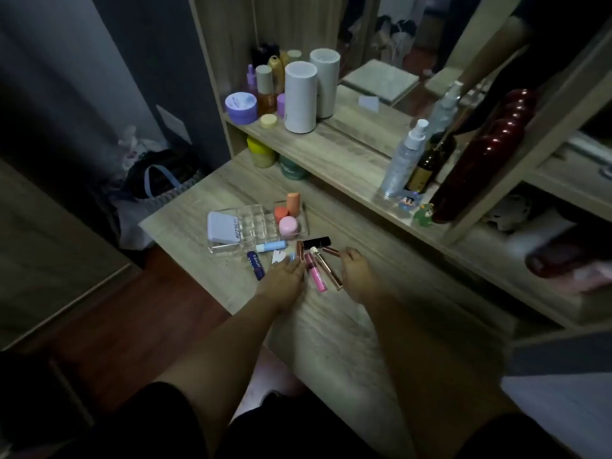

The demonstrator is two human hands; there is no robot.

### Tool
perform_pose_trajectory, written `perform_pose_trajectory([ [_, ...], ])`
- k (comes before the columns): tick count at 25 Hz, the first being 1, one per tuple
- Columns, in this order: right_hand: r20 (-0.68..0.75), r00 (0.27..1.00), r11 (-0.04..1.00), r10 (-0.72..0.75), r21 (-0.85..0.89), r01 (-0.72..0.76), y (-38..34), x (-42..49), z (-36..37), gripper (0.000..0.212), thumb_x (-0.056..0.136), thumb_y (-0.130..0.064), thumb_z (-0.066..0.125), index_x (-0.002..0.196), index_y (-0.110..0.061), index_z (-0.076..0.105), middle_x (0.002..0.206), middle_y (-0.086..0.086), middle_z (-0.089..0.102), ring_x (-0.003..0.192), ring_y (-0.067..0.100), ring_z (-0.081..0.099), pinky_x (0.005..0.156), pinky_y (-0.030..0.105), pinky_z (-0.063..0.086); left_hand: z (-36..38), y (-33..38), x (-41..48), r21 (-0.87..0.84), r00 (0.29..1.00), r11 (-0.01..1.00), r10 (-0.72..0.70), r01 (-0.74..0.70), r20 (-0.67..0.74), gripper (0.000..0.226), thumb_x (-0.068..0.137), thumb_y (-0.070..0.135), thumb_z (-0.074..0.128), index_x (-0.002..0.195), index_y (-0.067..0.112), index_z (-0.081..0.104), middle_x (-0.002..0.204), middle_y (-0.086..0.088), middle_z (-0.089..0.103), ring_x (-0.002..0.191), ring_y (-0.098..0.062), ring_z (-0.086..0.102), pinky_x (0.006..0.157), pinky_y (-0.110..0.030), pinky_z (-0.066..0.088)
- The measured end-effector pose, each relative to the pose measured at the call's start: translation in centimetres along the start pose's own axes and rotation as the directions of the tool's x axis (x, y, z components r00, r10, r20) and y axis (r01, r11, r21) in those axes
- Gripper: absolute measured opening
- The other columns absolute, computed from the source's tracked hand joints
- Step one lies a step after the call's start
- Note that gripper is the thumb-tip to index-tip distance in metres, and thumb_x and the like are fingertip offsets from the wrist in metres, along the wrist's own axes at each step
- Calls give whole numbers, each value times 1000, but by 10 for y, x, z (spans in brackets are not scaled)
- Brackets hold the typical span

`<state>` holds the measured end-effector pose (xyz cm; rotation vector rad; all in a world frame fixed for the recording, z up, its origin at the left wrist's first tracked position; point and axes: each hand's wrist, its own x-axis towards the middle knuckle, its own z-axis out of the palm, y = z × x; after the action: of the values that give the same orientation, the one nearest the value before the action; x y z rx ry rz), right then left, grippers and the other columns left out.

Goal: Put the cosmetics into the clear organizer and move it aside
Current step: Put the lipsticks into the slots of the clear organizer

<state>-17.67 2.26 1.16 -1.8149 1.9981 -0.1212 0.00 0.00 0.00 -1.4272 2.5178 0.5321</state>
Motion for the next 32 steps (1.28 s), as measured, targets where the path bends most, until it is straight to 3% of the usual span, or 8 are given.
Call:
perform_pose_trajectory([
  [3, 10, 999, 999, -31, -20, 31, 5, 17, 4, 58, 86, 4, 46, 140, -10, 30, 146, 16, 35, 131, 30, 38, 111, 40, 35, 7, -3, 5, 76, 999, 996, -33, 36, -33, 51, 100, 29, 31, 147, 13, 20, 159, -12, 15, 147, -30, 12, 119, -48, 12],
  [6, -5, 997, 997, -77, -26, 77, 9, 28, 11, 55, 85, 7, 43, 136, -14, 38, 134, 16, 47, 119, 31, 47, 102, 38, 39, 13, -1, 5, 30, 993, 998, -46, 49, -107, 47, 97, 29, 38, 142, 15, 35, 157, -13, 23, 144, -32, 18, 117, -53, 13],
  [10, -38, 998, 996, -59, -75, 56, 14, 37, 15, 43, 88, -1, 47, 129, -12, 43, 127, 15, 51, 115, 29, 47, 98, 37, 41, 13, 7, 9, -30, 962, 995, -101, 97, -254, 33, 94, 30, 45, 118, 14, 60, 139, -14, 49, 130, -31, 40, 110, -51, 27],
  [13, -60, 997, 996, -48, -73, 44, 17, 41, 16, 36, 89, -3, 47, 124, -12, 45, 124, 14, 52, 114, 28, 48, 96, 38, 43, 12, 14, 13, -100, 914, 970, -242, 221, -325, 27, 93, 28, 45, 104, 10, 62, 125, -10, 54, 118, -28, 46, 103, -46, 32],
  [17, -47, 999, 1000, -19, -13, 19, 20, 40, 19, 35, 87, -1, 48, 120, -13, 45, 120, 14, 53, 108, 28, 53, 92, 39, 48, 3, 24, 23, -96, 900, 943, -333, 319, -280, 26, 94, 24, 43, 104, 8, 61, 127, -9, 49, 122, -28, 41, 106, -55, 30],
  [26, -19, 999, 998, 25, 56, -24, 18, 35, 18, 34, 89, -6, 49, 123, -13, 44, 118, 13, 57, 106, 26, 57, 90, 37, 49, -8, 31, 39, 11, 879, 900, -422, 435, -223, 31, 92, 28, 48, 116, 13, 58, 131, -10, 43, 127, -28, 35, 103, -47, 34],
  [29, -49, 999, 989, 20, 149, -13, 20, 31, 13, 34, 89, -7, 51, 122, -14, 47, 117, 11, 58, 104, 24, 58, 90, 37, 51, -12, 32, 37, -82, 859, 883, -469, 462, -206, 35, 88, 31, 53, 116, 12, 58, 130, -10, 44, 124, -29, 36, 102, -45, 35],
  [32, -118, 993, 949, 2, 313, 35, 16, 32, 3, 33, 86, -8, 57, 117, -17, 52, 109, 4, 63, 92, 11, 59, 81, 26, 52, -22, 27, 37, -355, 802, 797, -570, 489, -177, 41, 83, 43, 61, 94, 4, 67, 118, -13, 51, 110, -28, 47, 97, -40, 43],
])
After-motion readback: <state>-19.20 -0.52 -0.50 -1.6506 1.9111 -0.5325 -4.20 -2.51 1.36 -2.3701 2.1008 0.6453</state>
